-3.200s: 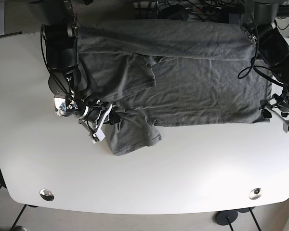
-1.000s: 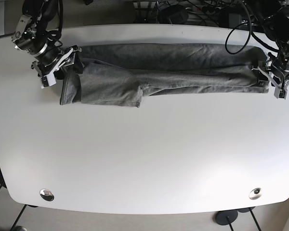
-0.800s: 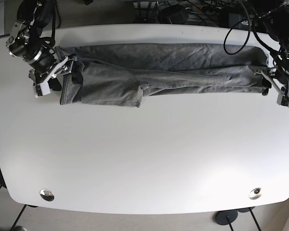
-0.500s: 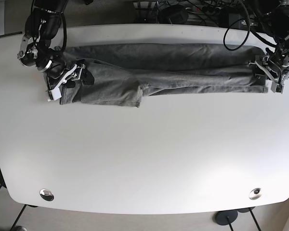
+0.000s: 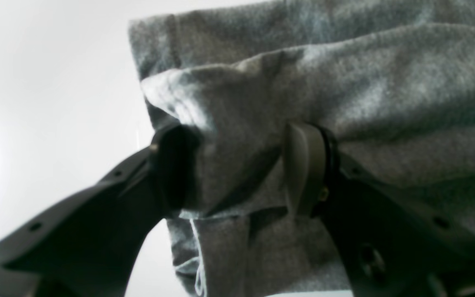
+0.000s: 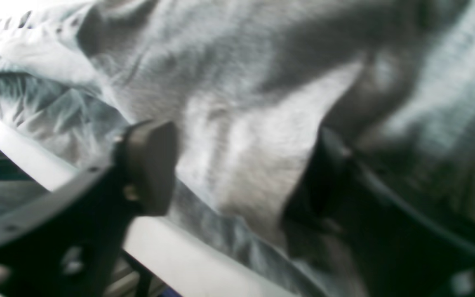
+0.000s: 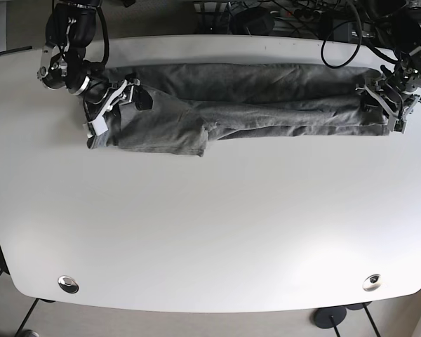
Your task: Fold the T-shirt properly
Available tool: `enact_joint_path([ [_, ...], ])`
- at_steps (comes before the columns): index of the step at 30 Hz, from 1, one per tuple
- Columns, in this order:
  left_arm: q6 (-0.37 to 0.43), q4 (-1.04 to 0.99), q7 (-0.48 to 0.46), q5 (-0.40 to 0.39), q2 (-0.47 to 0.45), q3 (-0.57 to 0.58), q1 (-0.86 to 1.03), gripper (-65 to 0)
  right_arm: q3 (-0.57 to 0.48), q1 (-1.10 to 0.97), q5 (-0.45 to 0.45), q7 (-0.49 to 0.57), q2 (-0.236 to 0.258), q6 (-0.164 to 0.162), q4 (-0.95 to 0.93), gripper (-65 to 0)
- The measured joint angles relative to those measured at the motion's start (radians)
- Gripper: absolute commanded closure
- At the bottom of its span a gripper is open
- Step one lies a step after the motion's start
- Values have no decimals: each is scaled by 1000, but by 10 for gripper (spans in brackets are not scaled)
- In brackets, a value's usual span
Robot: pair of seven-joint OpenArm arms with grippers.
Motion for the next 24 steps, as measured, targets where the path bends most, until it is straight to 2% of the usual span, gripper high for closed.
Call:
enact_joint_path([
  [1, 0, 0, 0, 0, 0, 0, 0, -338, 0, 5, 3, 3, 0, 0, 3, -312],
  [6, 0, 0, 0, 0, -1, 0, 0, -338, 0, -3, 1, -4, 3, 0, 10, -295],
  [7, 0, 0, 0, 0, -1, 0, 0, -338, 0, -3, 2, -6, 3, 0, 9, -271],
  [9, 0, 0, 0, 0, -3, 0, 0, -338, -1, -1, 2, -5, 2, 0, 9, -154],
  [10, 0, 0, 0, 0, -3, 0, 0, -338, 0, 0, 1, -6, 3, 0, 8, -35],
  [11, 0, 0, 0, 0, -3, 0, 0, -338, 0, 2, -2, -6, 1, 0, 8, -19],
  [15, 0, 0, 0, 0, -3, 0, 0, -338, 7, -2, -2, -5, 0, 0, 28, -14],
  [20, 0, 0, 0, 0, -3, 0, 0, -338, 43, -121, 3, -1, -6, 2, 214, -14],
  [22, 0, -1, 0, 0, -2, 0, 0, -338, 74, -177, 3, -1, -42, 3, 253, -14],
  [24, 0, -1, 0, 0, -4, -2, 0, -338, 83, -213, 2, -2, -45, 3, 254, -14],
])
